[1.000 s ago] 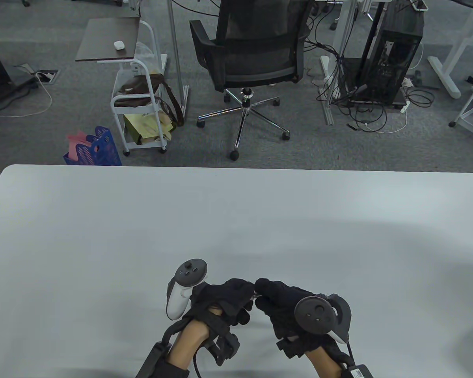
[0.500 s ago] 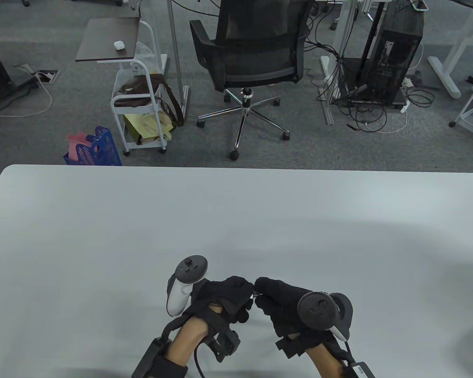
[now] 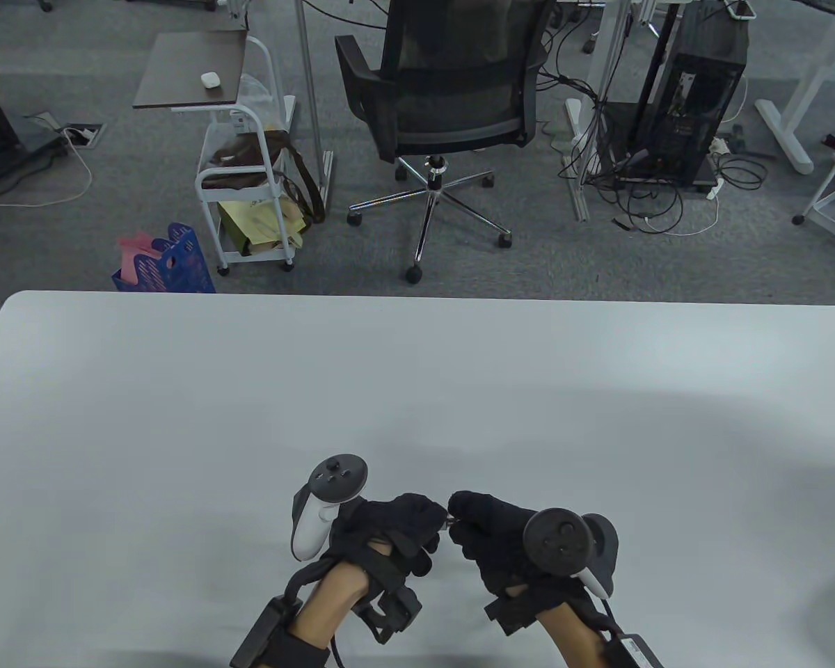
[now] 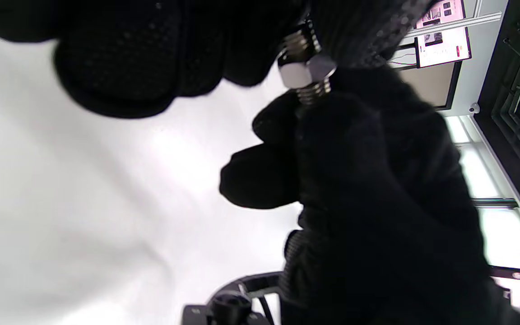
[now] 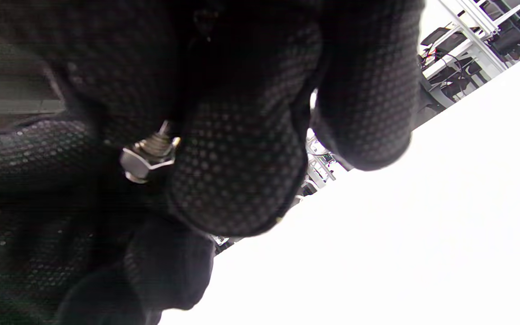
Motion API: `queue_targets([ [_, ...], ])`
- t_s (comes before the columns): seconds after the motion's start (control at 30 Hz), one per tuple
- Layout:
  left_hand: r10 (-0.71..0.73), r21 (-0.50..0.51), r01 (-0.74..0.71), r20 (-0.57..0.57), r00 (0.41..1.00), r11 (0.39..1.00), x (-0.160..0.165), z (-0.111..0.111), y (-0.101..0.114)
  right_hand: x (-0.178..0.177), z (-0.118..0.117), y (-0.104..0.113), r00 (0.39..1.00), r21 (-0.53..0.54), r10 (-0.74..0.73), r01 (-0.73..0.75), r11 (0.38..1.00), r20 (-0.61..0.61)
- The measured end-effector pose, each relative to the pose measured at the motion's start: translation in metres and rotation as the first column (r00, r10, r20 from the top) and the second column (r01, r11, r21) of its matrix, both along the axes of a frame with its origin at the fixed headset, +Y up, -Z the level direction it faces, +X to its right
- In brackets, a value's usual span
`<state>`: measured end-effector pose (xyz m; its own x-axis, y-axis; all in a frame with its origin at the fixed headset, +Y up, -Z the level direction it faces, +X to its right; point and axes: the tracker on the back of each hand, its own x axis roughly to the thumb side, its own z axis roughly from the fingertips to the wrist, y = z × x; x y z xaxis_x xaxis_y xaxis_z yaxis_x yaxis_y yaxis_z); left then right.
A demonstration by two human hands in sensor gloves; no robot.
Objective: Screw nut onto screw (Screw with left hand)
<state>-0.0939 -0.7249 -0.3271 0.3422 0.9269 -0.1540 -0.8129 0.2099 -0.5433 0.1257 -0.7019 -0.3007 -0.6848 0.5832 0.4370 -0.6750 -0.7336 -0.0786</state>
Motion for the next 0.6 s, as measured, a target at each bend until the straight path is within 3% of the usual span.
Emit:
queue_targets([
  [0.13,0.039,-0.009,-0.039,0.053,0.998,0.999,0.001,0.001,0.005,0.0,0.002,0.004,1.0,0.009,-0.02,0.02,1.0,-0.01],
  [0.23,0.111,-0.035,-0.111,0.015,0.994,0.993,-0.005,0.002,0.003,0.001,0.003,0.01,0.999,0.029,-0.033,0.033,0.999,-0.001],
  [0.3,0.088,-0.012,-0.088,-0.028,0.996,0.996,-0.005,0.001,0.004,0.001,0.003,0.01,0.999,0.026,-0.051,0.051,0.998,0.0],
  [0.5,0.144,-0.01,-0.144,0.073,0.987,0.99,-0.001,-0.001,0.008,0.004,0.003,0.014,0.998,0.049,-0.056,0.056,0.997,0.001],
  [0.6,0.121,-0.002,-0.121,0.029,0.992,0.993,-0.001,0.0,0.005,0.003,0.002,0.013,0.999,0.046,-0.052,0.052,0.998,0.003],
])
